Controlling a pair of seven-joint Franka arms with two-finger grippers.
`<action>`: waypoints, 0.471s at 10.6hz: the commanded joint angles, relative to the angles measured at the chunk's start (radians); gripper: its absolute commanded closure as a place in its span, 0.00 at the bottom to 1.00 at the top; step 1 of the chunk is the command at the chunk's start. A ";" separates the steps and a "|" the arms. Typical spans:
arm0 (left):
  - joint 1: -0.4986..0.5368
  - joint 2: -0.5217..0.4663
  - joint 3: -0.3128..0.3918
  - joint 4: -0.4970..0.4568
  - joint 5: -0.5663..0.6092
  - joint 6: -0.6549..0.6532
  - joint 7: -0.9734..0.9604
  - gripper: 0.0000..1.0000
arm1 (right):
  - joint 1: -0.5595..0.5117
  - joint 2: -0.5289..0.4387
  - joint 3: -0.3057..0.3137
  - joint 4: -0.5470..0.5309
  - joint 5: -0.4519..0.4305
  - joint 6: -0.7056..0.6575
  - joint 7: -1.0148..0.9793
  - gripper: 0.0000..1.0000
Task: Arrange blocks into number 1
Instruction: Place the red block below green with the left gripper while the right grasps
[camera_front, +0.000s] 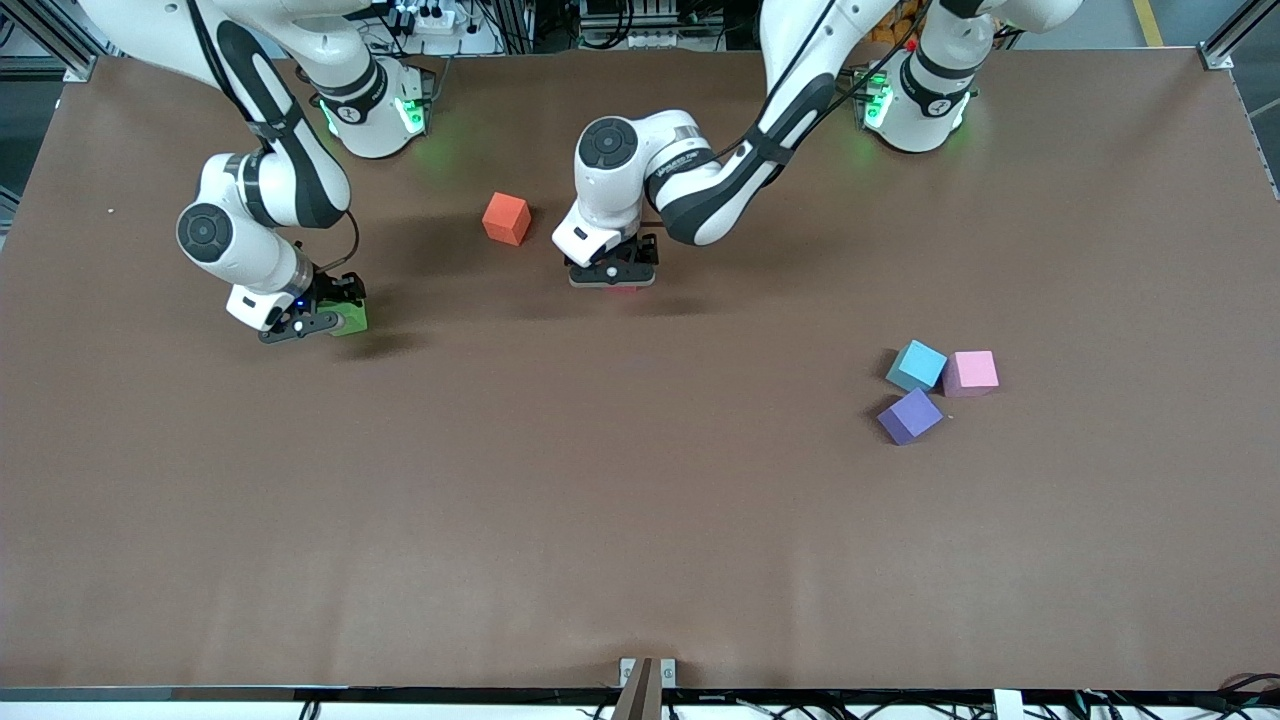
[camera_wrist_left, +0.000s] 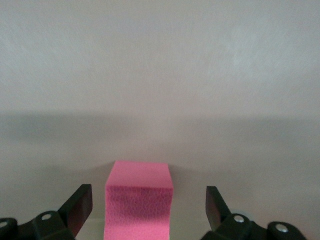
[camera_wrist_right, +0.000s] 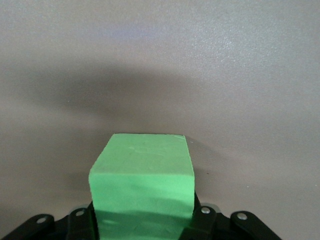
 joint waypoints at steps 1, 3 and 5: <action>0.061 -0.127 0.005 -0.020 -0.015 -0.067 -0.016 0.00 | 0.064 -0.014 0.021 0.011 0.050 0.008 0.026 1.00; 0.150 -0.197 0.005 -0.030 -0.002 -0.113 0.018 0.00 | 0.160 -0.017 0.022 0.044 0.065 -0.004 0.122 1.00; 0.259 -0.230 0.005 -0.033 -0.002 -0.167 0.190 0.00 | 0.262 -0.008 0.022 0.117 0.065 -0.053 0.265 1.00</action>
